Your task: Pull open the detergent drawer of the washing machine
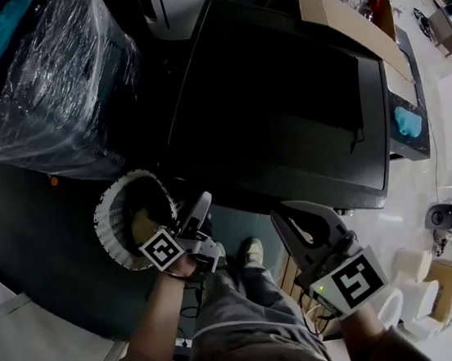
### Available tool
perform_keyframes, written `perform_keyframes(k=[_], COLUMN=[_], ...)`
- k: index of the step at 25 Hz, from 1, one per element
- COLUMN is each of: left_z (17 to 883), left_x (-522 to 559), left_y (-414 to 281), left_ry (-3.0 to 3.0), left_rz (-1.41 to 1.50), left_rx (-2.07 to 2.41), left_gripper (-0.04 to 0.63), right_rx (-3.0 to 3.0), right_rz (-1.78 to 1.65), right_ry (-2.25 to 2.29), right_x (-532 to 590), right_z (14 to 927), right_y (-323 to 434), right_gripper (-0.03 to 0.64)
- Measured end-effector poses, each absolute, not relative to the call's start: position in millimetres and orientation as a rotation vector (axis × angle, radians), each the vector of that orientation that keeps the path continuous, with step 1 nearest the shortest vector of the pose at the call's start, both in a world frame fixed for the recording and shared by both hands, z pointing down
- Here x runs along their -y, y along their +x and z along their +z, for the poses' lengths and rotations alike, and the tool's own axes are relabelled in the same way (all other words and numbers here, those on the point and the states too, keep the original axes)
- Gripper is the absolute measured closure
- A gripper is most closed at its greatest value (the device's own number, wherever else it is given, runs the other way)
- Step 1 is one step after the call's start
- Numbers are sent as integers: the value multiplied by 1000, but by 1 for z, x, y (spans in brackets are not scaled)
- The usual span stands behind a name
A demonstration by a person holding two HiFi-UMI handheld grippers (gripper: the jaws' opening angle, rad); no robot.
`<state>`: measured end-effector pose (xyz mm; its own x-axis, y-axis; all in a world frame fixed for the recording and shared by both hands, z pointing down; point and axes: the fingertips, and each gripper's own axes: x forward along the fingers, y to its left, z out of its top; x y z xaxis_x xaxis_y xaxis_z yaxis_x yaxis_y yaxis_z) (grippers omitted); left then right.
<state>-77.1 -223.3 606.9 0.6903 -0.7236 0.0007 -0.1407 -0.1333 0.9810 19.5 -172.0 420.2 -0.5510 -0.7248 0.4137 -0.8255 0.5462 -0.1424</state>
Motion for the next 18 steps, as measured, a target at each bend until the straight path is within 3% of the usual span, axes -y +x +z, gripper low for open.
perform_keyframes(k=[18], left_z=[632], left_x=[233], left_y=[-74], left_ry=[1594], left_rz=[-750], left_rx=[676], left_gripper=[154], right_rx=[2544], right_rz=[495], right_ry=[1151], right_x=[178], right_z=[459], right_y=[5], right_gripper=[583])
